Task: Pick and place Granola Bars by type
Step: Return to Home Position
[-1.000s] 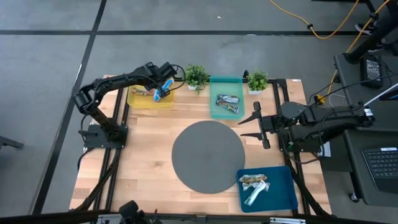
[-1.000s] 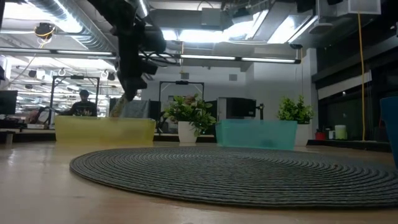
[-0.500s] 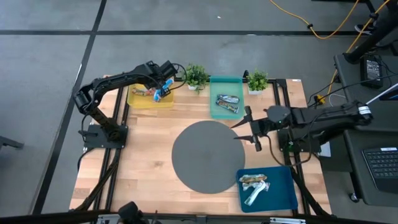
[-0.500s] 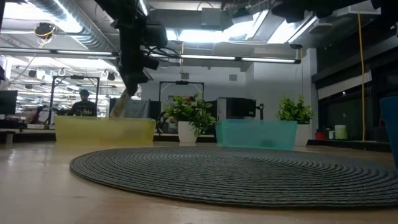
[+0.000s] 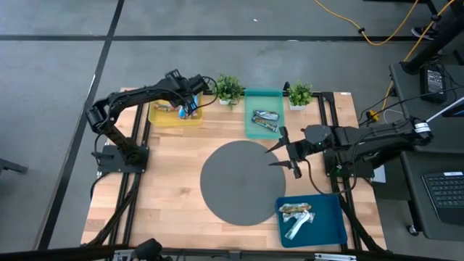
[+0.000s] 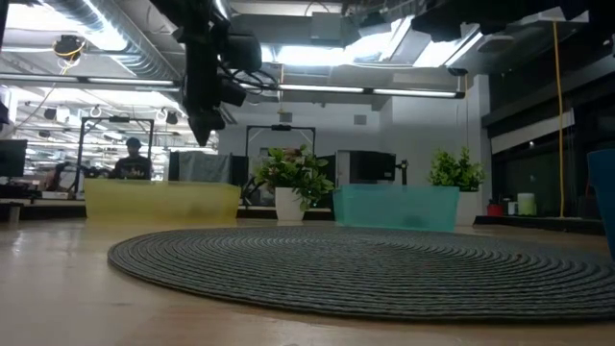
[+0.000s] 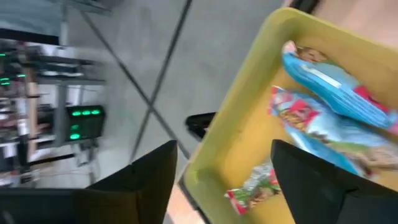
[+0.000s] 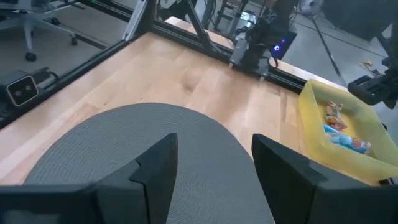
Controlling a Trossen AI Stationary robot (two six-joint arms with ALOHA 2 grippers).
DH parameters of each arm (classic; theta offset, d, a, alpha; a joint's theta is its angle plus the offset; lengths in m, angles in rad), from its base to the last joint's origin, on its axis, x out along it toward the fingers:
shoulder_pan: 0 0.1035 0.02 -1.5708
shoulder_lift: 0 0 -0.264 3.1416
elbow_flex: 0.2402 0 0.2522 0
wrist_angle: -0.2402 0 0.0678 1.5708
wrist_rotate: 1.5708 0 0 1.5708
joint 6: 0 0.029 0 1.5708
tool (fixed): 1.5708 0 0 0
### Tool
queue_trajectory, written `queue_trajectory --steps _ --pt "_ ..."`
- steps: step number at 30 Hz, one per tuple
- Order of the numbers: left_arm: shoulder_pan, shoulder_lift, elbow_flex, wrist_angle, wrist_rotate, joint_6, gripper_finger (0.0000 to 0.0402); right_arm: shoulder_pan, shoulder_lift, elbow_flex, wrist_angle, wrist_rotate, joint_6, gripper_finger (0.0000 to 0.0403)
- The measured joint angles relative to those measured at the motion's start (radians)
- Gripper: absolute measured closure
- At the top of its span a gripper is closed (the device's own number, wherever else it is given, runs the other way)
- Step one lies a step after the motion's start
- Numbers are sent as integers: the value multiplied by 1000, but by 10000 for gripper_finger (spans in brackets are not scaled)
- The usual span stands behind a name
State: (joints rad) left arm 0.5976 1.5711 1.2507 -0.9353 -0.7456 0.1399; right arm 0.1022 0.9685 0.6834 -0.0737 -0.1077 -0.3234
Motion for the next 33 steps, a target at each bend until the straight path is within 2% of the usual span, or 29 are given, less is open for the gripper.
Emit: queue_trajectory --steps 7,10,16,23,27,30,33 --pt "-33 -3 0 25 -134 -69 139 -4 0 0 0 0 5 194" --pt "-58 -24 0 55 -135 -98 144 -4 0 0 -1 0 30 194" --pt "-147 -133 0 170 57 -68 159 -20 -2 0 -5 23 30 194" --pt "-265 -329 0 358 345 -15 188 -145 -42 0 -35 26 54 194" --pt "-341 -428 -62 438 373 -4 216 -203 -114 -54 -26 28 80 194" --pt "-385 -498 -162 446 367 -6 249 -238 -209 -140 0 28 102 194" --pt "-409 -566 -287 479 337 -73 291 -253 -319 -243 54 20 142 202"
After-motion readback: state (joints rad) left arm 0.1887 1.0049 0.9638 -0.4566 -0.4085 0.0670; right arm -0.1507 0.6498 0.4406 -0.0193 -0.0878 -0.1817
